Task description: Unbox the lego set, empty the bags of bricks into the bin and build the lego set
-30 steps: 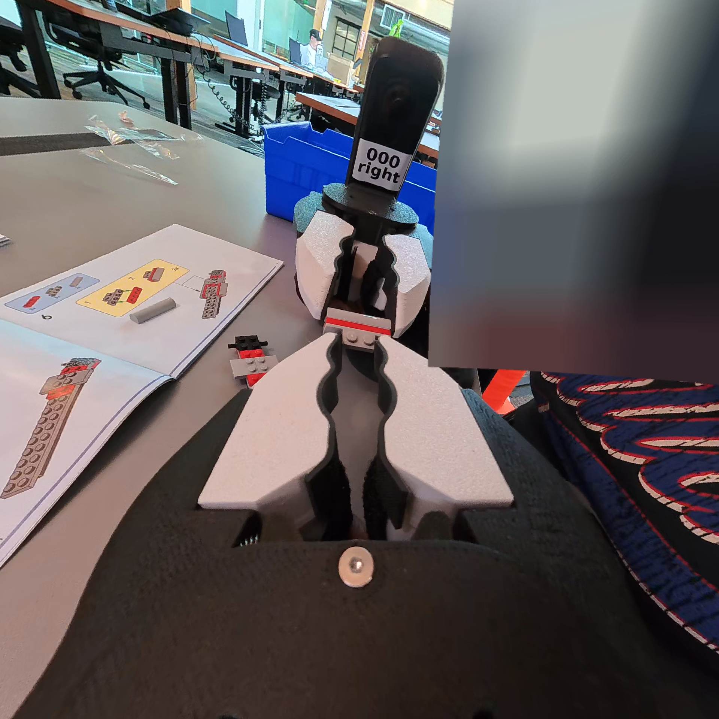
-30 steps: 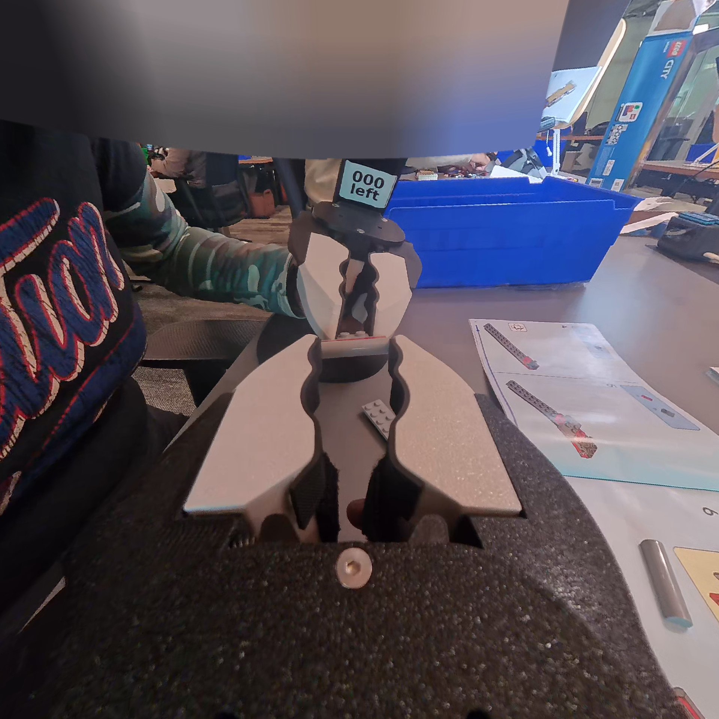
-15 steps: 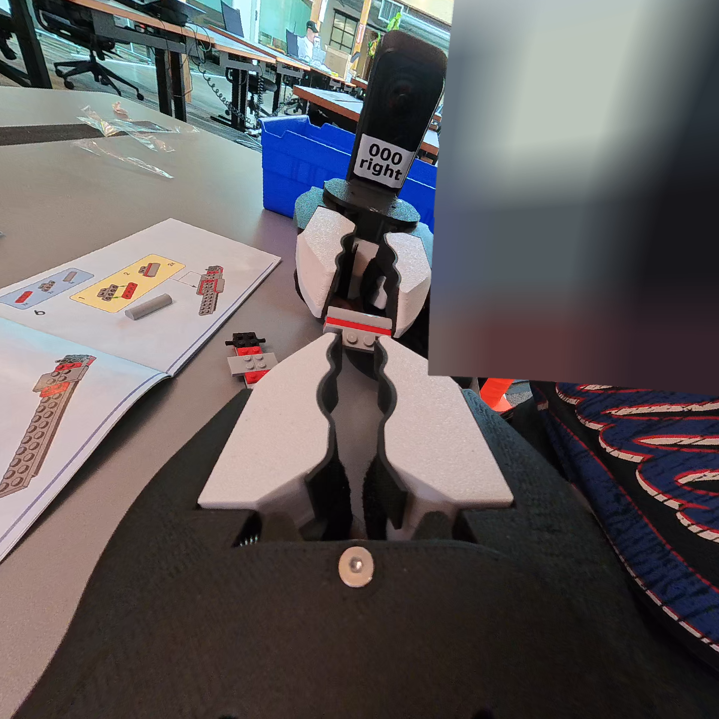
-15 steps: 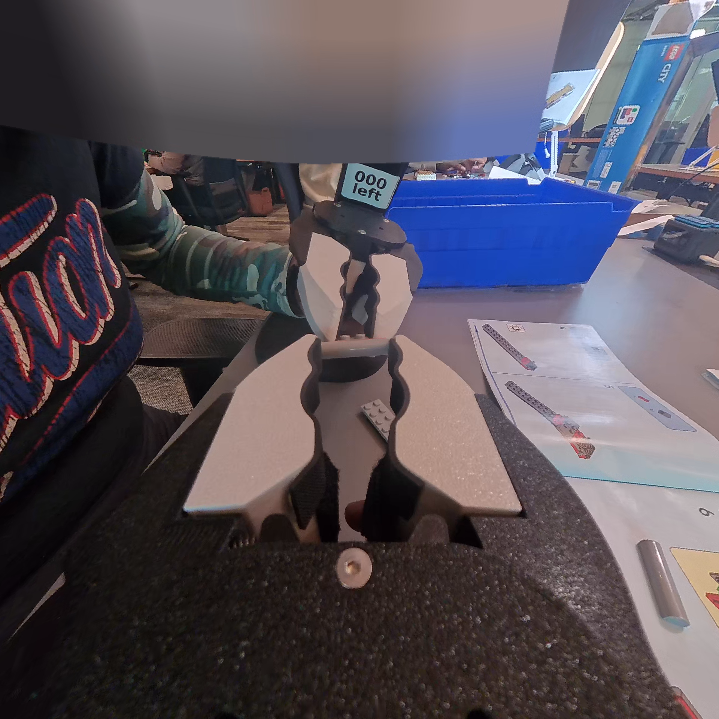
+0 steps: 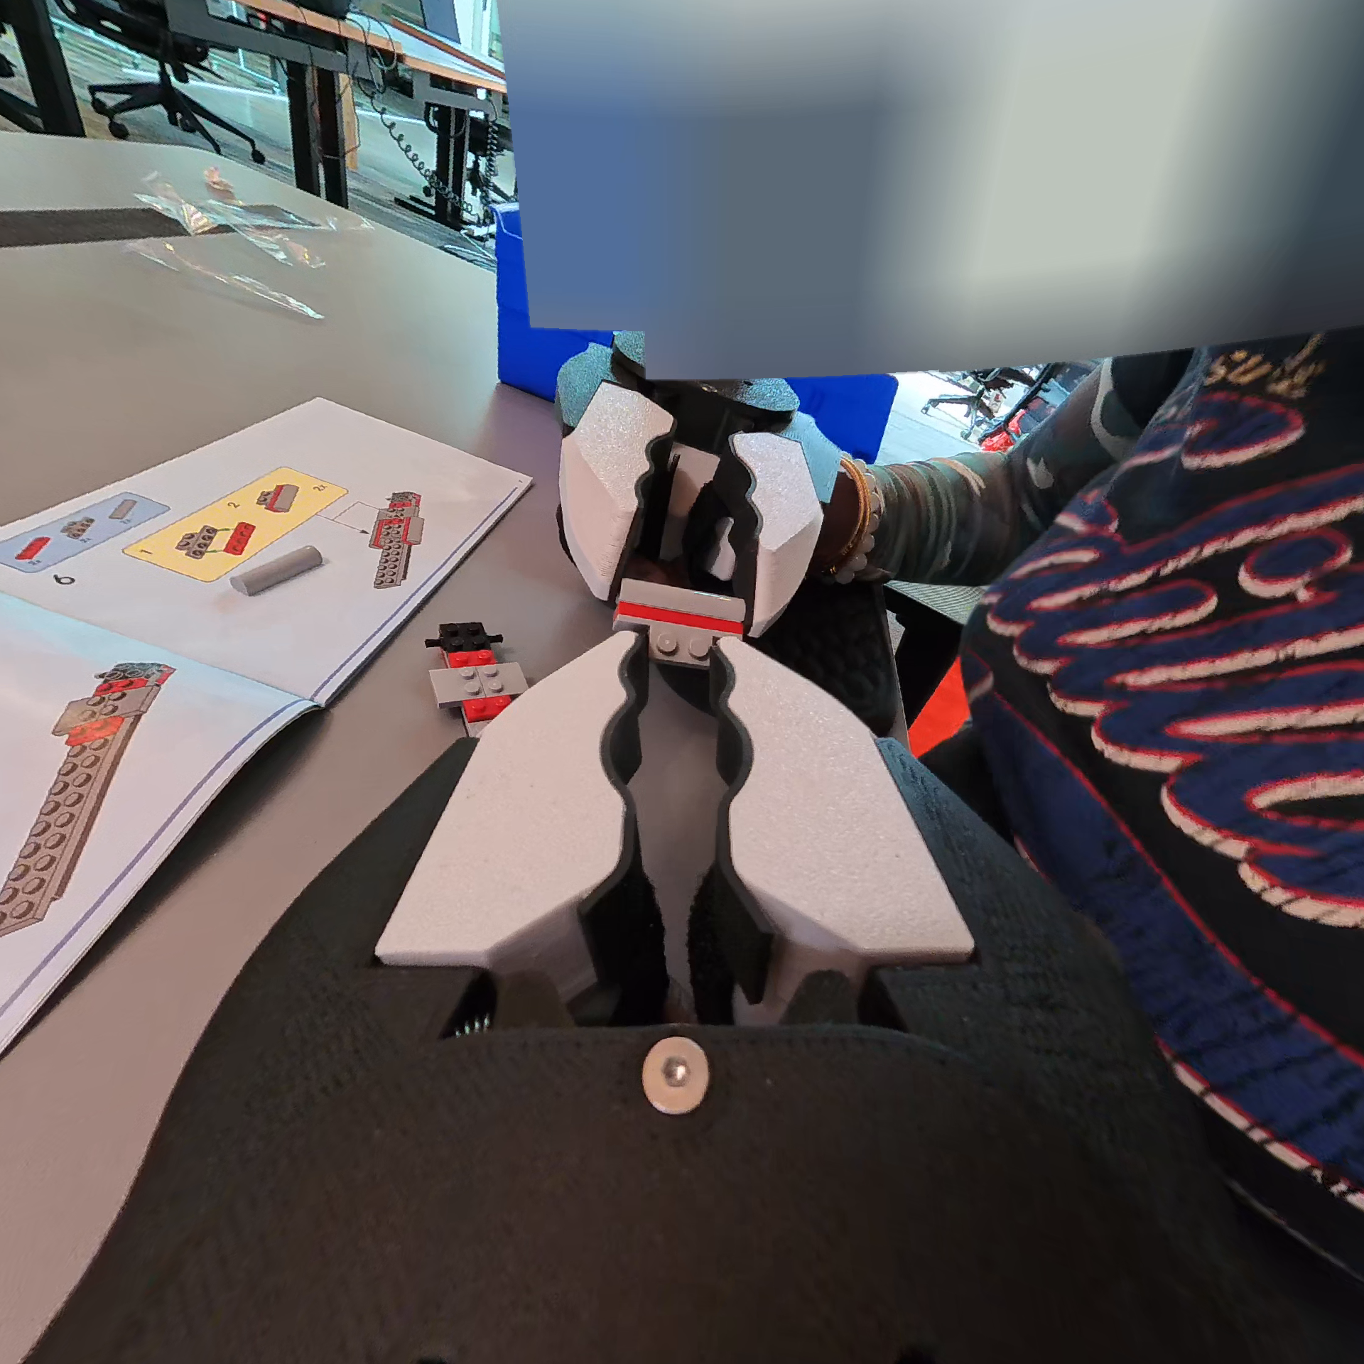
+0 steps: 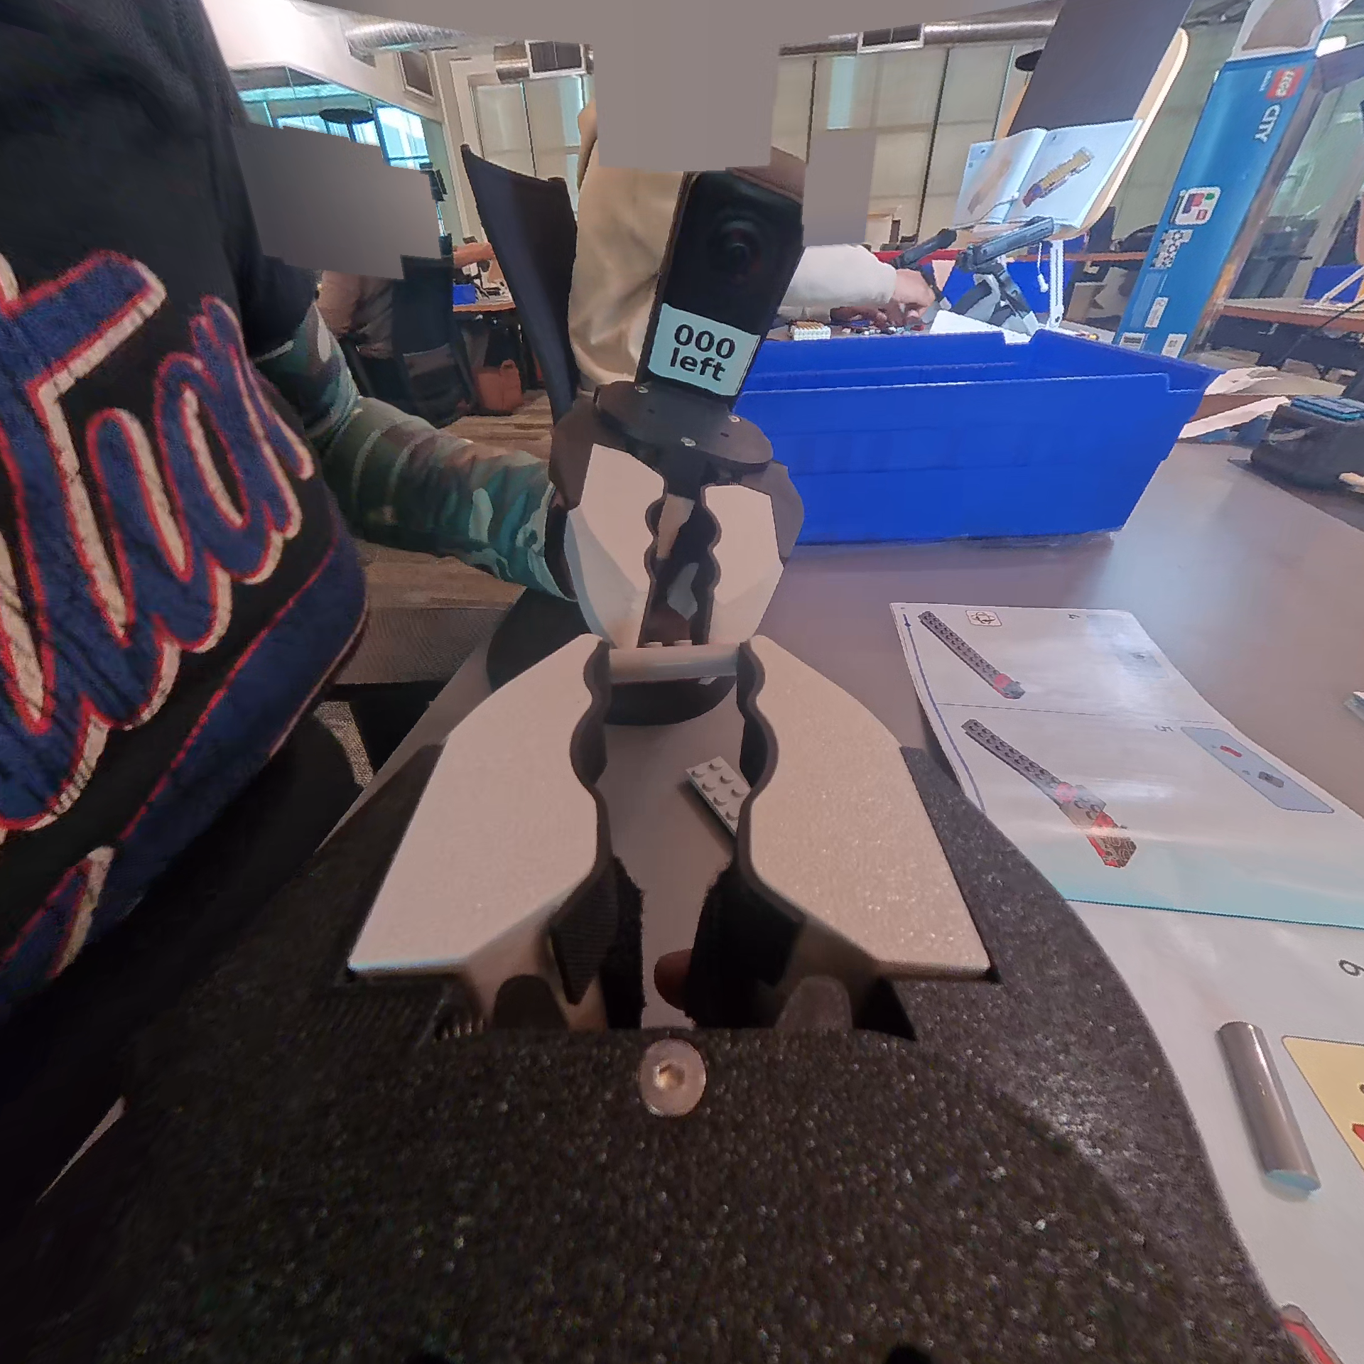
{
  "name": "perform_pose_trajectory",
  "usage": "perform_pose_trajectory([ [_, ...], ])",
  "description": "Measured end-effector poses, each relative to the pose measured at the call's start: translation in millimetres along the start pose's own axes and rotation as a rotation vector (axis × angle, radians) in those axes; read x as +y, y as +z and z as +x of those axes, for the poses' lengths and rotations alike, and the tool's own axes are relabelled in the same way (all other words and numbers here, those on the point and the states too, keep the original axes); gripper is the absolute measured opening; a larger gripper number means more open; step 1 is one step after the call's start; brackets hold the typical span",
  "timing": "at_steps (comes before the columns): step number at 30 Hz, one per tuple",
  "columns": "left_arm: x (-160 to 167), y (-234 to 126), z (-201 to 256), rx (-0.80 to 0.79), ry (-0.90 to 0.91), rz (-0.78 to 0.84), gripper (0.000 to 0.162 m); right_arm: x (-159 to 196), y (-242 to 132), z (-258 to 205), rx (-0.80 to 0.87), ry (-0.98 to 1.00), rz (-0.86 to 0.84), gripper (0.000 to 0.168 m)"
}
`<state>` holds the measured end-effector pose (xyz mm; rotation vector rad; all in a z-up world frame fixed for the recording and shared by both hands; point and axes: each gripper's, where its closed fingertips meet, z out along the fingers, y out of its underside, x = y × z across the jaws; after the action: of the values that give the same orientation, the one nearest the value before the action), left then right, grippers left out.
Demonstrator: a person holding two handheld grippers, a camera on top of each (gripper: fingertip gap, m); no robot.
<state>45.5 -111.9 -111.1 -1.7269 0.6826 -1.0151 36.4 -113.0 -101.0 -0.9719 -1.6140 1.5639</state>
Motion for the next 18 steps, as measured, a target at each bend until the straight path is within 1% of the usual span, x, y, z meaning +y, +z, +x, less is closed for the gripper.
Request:
perform_pose_trajectory([
  [7, -1.9, -0.4, 2.2, -0.006, 0.030, 0.015, 0.015, -3.0, -0.7, -1.3, -0.029, 0.018, 0.028, 0.033],
  [12, -3.1, -1.5, 6.0, -0.002, 0.063, 0.029, 0.015, -5.9, 0.1, -5.0, -0.031, -0.017, 0.049, 0.033],
  [18, -14.5, -6.0, 15.3, 0.038, 0.106, 0.110, 0.015, -22.7, 2.6, -10.9, -0.060, -0.031, 0.156, 0.033],
])
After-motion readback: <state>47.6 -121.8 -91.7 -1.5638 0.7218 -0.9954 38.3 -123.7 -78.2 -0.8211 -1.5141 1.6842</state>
